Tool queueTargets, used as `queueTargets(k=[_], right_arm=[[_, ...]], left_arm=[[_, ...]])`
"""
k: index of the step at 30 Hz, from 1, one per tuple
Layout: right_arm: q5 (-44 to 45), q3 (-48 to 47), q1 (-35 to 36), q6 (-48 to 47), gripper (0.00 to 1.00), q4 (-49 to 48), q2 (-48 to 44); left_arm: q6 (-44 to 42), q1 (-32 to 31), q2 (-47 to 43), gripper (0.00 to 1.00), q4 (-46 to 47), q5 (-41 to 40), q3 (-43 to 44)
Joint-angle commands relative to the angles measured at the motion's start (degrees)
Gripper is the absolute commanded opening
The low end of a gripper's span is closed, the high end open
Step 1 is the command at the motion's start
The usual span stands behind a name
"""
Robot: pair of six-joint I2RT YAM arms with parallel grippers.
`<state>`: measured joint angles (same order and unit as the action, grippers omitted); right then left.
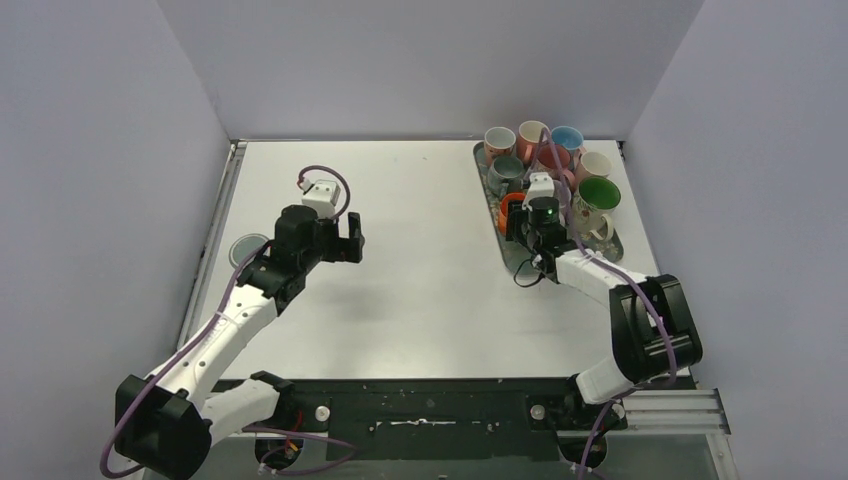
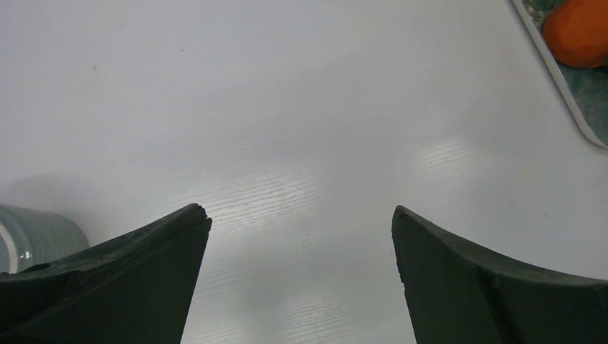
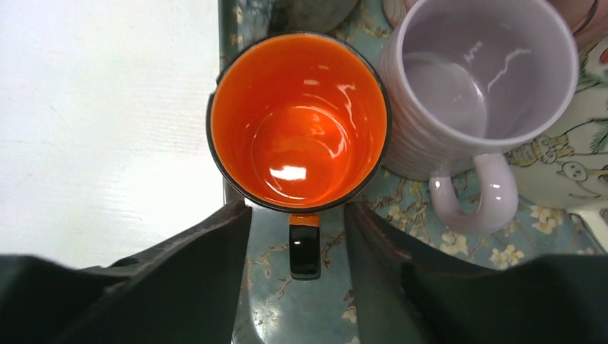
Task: Turn the mug right side up
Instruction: Place the cup on the tray, then turn over the cup at the corner of the board.
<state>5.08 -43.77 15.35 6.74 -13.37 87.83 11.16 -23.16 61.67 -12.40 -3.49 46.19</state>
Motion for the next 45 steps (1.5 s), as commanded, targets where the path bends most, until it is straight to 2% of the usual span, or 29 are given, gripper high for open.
queueTargets(k=[1,6,12,20,28,33,36,38,45], right_arm=[[-0.89,-3.93,-0.18,2.74,0.55,0.28,-5.64],[-4.53,-6.36,0.49,4.87,0.70,7.35,-12.46],[-10.41,-7.63,1.06,7.77,0.99,10.46,-19.82],[-19.05,-4.49,1.79,12.60,1.00,9.11,-24.24],[-24.89,-2.85,1.96,14.82,1.00,7.19,-23.41],[-26.50,-2.78,2.09,15.31,1.00,7.57,-25.92],[-25.64,-1.47,2.61,15.07,1.00,6.59,-27.91],[-24.43,-2.13,3.55,13.80,1.00,7.54,-27.80],[-21.66,-3.08,7.08,13.54,1.00,8.44,-28.88]], left_arm=[[2.15,0.15,-1.49,0.97,-1.86,-7.64,1.56],[9.44,1.24,0.95,0.97,-6.33,-12.30,5.10],[22.82,8.52,2.23,0.97,-12.08,-18.11,6.40],[32.89,18.83,4.60,0.97,-23.59,-29.17,8.69],[31.74,26.01,5.18,0.97,-19.07,-35.05,5.70],[24.81,27.25,3.48,0.97,-4.51,-30.81,-1.97],[21.71,29.50,2.87,0.97,0.66,-25.03,-4.14],[19.99,31.18,3.76,0.97,2.01,-21.69,-4.46],[20.79,34.45,8.06,0.97,0.74,-19.80,-3.49]])
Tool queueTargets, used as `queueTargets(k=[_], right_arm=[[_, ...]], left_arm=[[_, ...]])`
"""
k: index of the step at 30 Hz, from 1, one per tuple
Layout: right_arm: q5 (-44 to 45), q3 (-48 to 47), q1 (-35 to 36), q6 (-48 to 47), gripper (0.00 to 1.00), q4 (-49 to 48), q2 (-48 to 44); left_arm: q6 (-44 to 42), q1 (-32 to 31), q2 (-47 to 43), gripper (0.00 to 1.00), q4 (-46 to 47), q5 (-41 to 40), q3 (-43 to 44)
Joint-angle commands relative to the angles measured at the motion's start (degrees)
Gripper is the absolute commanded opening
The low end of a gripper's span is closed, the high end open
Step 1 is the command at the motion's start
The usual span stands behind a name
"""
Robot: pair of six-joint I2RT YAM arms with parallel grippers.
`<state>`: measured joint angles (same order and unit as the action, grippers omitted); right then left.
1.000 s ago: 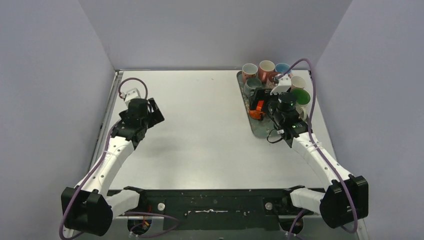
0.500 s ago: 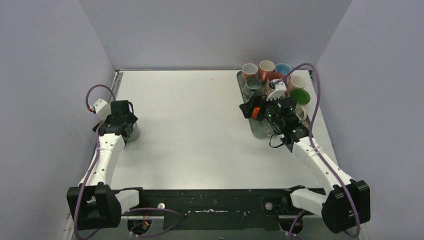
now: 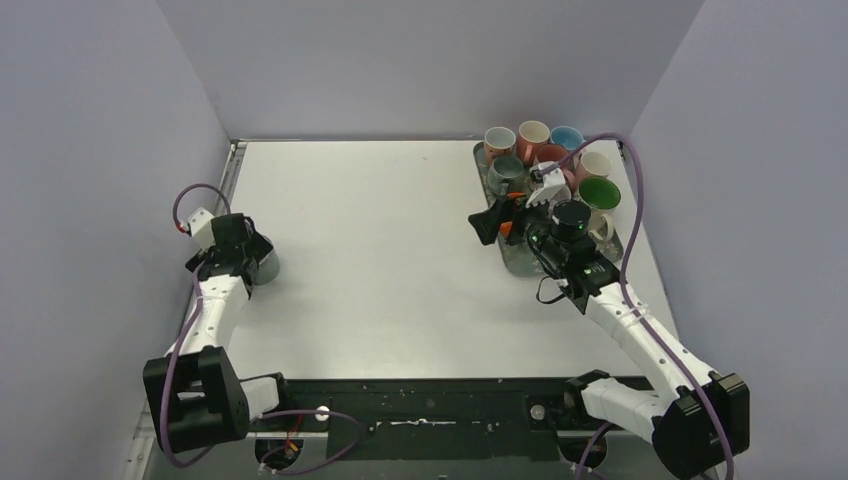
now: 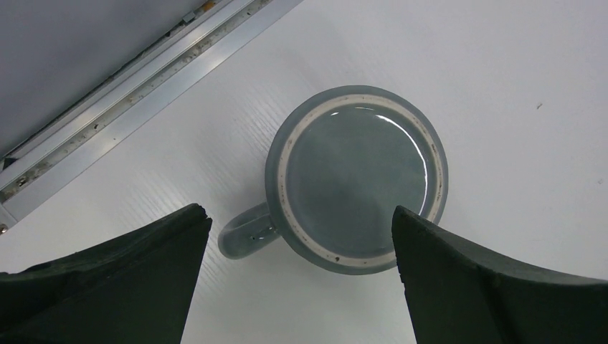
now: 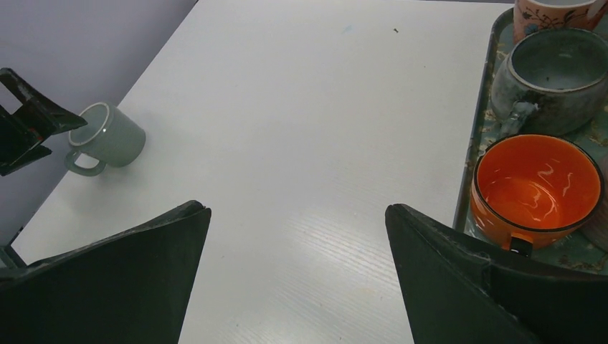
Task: Turn the mug right side up
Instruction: Turn over the cup at the corner of the board.
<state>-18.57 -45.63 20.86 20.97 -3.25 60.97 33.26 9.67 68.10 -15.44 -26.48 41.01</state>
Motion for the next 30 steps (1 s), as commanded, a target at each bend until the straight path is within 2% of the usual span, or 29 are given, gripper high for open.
queueTargets(k=[1,12,21,24,30], right_arm=[[2.08,-1.22,1.75,-0.67,1.00,-1.60,-2.10],[3.19,-1.22,2.47,-1.11,1.00,-0.97,-2.89],[3.77,-1.31,2.31,-1.19,1.00,-0.97,-3.00],[4.13,-1.22,2.17,-1.20,1.00,-1.05,-3.27],[3.80,-1.13,2.07,-0.81,1.00,-1.10,-3.57]], left_arm=[[-1.33,1.92,1.85,0.97,4.14,4.69,1.59],[-1.08,1.68,-1.57,0.96,7.46,17.71,-3.35],[-0.43,-0.90,-1.54,0.90,5.63,21.78,-3.94],[0.94,-4.79,-1.61,0.87,5.29,21.08,-3.48],[7.26,-14.27,0.22,0.84,-0.12,11.65,-0.39]])
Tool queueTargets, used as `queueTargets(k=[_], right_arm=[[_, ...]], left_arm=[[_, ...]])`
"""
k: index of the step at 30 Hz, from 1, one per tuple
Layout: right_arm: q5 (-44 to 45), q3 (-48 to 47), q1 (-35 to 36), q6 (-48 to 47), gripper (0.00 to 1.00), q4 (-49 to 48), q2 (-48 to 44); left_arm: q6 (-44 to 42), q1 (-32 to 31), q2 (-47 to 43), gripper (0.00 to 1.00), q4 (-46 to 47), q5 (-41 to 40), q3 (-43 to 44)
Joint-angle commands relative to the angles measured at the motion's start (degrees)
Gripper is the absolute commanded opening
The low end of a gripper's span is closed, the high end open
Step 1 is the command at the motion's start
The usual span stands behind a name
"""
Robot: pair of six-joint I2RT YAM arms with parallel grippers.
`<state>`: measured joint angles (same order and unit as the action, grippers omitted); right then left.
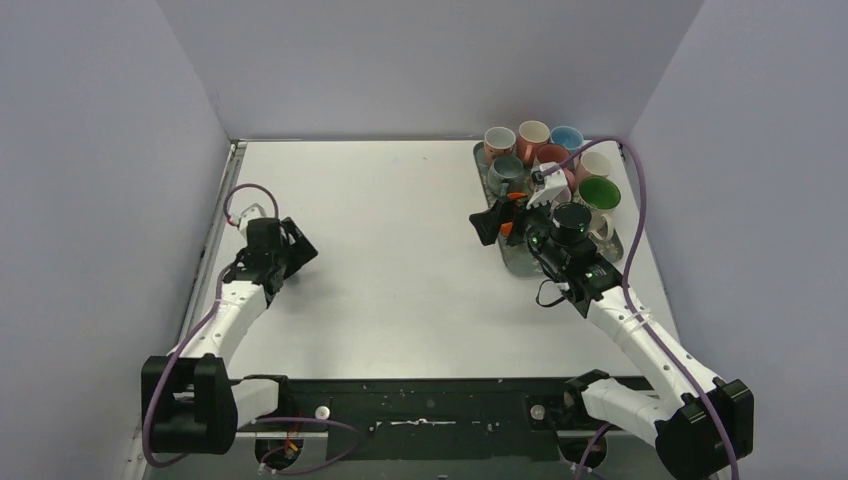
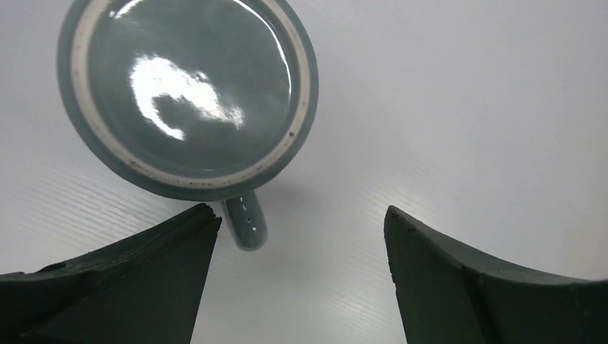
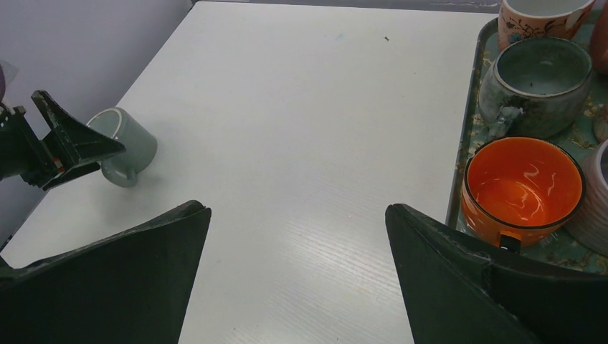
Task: Turn the mug right side up
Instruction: Turn over the cup at the corner of the board.
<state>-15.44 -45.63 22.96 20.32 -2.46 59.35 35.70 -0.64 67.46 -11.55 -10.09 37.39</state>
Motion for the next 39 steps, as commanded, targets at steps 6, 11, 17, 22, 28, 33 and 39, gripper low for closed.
queueTargets(k=[6,11,17,22,28,33,39], right_arm=[[0.24,-0.87,-0.09,0.14,1.00,-1.56,-2.47],[0.24,-0.78,-0.06,0.13,1.00,-1.72,-2.50],[0.18,-0.95,-0.04,0.16,1.00,-1.94,-2.05],[0.27,-0.96,-0.13,0.16,1.00,-2.24,-1.77],[0.13,-0.76,-0.15,0.15,1.00,-2.34,-1.16],[2.24,-1.34,-1.23,2.00,1.00,-0.43,-0.18],[-2.49,-1.99,-2.11,1.93,1.00,-0.23,2.69]], left_arm=[[5.94,-4.98,2.21,0.72,-7.21,-8.95,4.47],[7.97,-5.51,3.83,0.63,-8.38,-10.38,4.76],[9.29,-6.58,7.60,0.50,-11.35,-14.72,6.94],[8.45,-6.65,7.99,0.40,-9.00,-16.38,6.05],[7.09,-6.62,9.97,0.36,-7.45,-17.16,6.82],[6.76,-6.63,11.64,0.27,-5.95,-16.56,7.08],[6.14,-6.57,11.15,0.00,-5.64,-15.47,7.01]])
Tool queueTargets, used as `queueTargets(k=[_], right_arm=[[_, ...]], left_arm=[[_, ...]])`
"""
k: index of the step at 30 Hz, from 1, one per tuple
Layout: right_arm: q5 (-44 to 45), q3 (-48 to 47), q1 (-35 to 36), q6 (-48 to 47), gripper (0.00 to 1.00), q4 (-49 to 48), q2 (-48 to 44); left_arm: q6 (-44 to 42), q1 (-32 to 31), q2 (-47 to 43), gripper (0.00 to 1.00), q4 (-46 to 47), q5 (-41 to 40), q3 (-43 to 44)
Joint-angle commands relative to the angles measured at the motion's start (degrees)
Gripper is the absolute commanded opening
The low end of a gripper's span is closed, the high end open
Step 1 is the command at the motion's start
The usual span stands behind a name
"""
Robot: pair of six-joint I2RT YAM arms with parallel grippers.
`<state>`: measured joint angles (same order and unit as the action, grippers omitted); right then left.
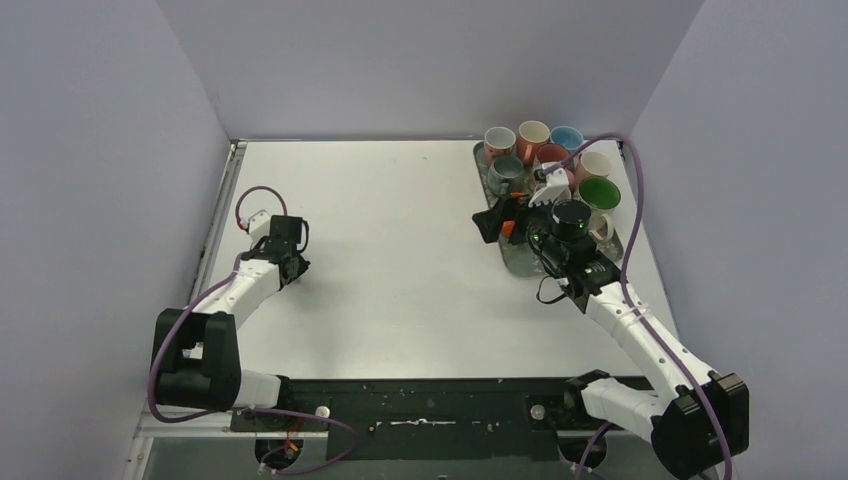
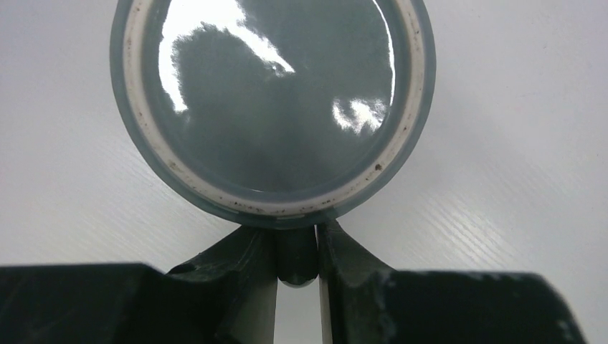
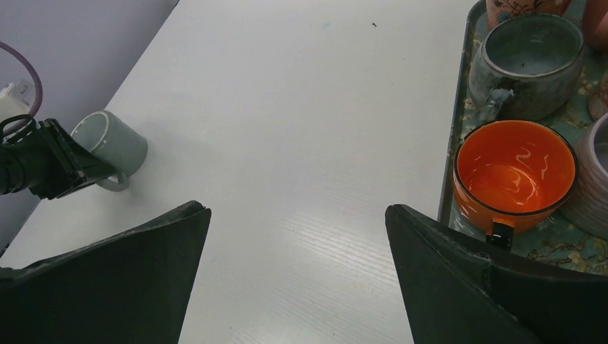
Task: Turn the mug right side up
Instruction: Turn over the cup at the corner of the board.
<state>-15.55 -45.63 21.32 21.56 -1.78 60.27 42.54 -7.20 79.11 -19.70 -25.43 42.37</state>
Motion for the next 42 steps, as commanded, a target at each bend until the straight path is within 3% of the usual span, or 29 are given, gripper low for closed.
queueTargets(k=[1,14,21,30,42], right_arm=[[-2.84,-2.04,-0.49,1.52,1.00,-1.10,2.27],[-10.61,-1.14,-0.48,7.07,0.99,-6.18,1.73],[-14.00,-1.38,-0.49,11.58,0.97,-9.10,2.43],[-18.71,2.05,0.92,24.40,0.85,-19.03,7.90],[-17.61,6.81,8.50,46.49,0.64,-44.25,19.14]], left_arm=[[-0.82,-0.09,-1.05,0.00,2.79,0.46,1.85],[-0.46,-0.18,-9.25,0.00,6.31,14.44,1.19],[2.25,-0.16,-14.31,0.00,15.16,24.81,-2.98],[6.31,-0.17,-17.07,0.00,25.65,37.14,-5.43],[18.44,-0.40,-20.84,0.00,46.69,48.20,-10.27]])
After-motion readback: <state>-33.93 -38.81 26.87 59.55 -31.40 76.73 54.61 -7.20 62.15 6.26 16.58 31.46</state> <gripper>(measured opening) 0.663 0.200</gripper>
